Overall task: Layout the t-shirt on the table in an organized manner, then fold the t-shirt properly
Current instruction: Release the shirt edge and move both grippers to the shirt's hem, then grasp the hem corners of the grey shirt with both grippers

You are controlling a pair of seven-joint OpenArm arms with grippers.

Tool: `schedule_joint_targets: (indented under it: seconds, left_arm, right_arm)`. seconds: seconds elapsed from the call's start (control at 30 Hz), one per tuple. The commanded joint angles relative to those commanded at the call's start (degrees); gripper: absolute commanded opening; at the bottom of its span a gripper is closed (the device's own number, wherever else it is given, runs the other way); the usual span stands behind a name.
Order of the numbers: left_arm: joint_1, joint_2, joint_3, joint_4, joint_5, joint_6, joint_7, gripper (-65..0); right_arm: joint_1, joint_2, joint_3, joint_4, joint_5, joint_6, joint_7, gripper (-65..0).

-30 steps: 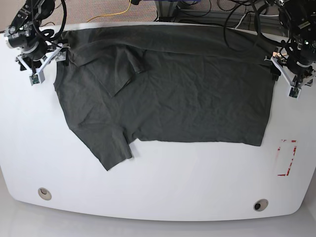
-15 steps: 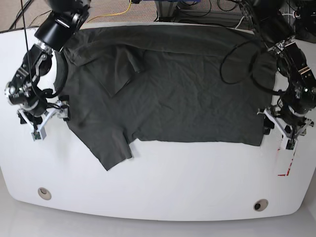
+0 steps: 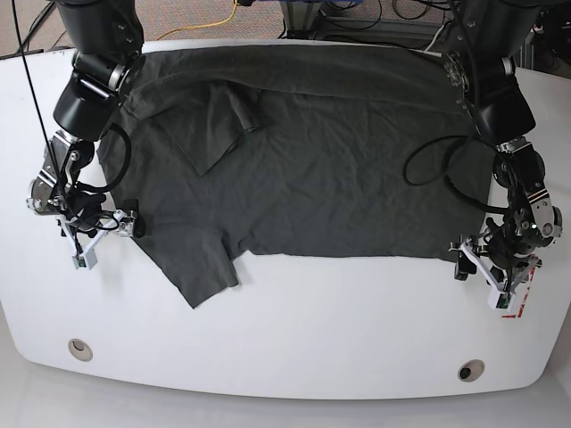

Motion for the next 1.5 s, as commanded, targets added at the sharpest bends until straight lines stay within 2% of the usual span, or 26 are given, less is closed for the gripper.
schedule_joint_targets:
  seconds: [0.17, 0.27, 0.5, 0.8, 0.87, 0.93, 1.0, 1.1, 1.2, 1.4, 1.5]
  left_arm:
    - [-0.2, -1.0, -0.2, -4.4, 0.0, 0.0, -3.3, -26.8]
    - [0.0, -1.0, -0.3, -4.5, 0.0, 0.0, -3.4, -26.9]
    - [0.2, -1.0, -0.4, -4.7, 0.0, 0.0, -3.4, -26.9]
    - [0.2, -1.1, -0.4, -4.6, 0.0, 0.0, -3.5, -26.9]
    - [0.1, -1.1, -0.4, -4.7, 0.0, 0.0, -3.6, -26.9]
    - [0.1, -1.1, -0.4, -4.8, 0.0, 0.4, -3.6, -26.9]
    - [0.1, -1.6, -0.4, -4.8, 0.0, 2.5, -3.6, -26.9]
    - [0.0, -1.8, -0.4, -4.8, 0.0, 6.8, -3.7, -26.8]
    - [-0.1, -1.8, -0.3, -5.3, 0.0, 9.8, -4.8, -26.7]
    - [-2.1, -2.5, -0.1, -12.4, 0.1, 9.9, -9.0, -26.0]
    - [-3.8, -3.3, 0.1, -18.3, 0.1, 9.9, -11.2, -20.4]
  right_arm:
    - [-0.3, -0.3, 0.0, -2.6, 0.0, 0.00, 1.5, -3.8]
    - [-0.5, -0.9, 0.0, -2.8, 0.0, 0.00, 1.5, -4.6]
    - [-1.1, -3.7, -0.1, -2.7, 0.0, 0.00, 0.6, -11.7]
    - [-1.1, -5.0, -0.2, -2.7, 0.0, 0.00, 0.5, -13.0]
    - [-1.1, -5.1, -1.1, -2.7, 0.0, 0.00, 0.5, -16.3]
    - [-1.1, -5.1, -2.7, -2.7, 0.3, 0.00, 0.6, -23.0]
    - [-1.1, -5.1, -4.0, -2.7, 0.4, 0.00, 0.7, -33.8]
    - [-1.1, -5.1, -4.6, -2.7, 0.4, 0.00, 0.7, -49.9]
    - [-1.0, -5.1, -4.7, -2.7, 0.2, 0.00, 0.6, -61.5]
    - [-1.0, -5.1, -4.7, -2.6, 0.1, 0.00, 0.5, -61.7]
    - [-1.0, -5.1, -4.7, -2.6, 0.1, 0.00, 0.5, -61.8]
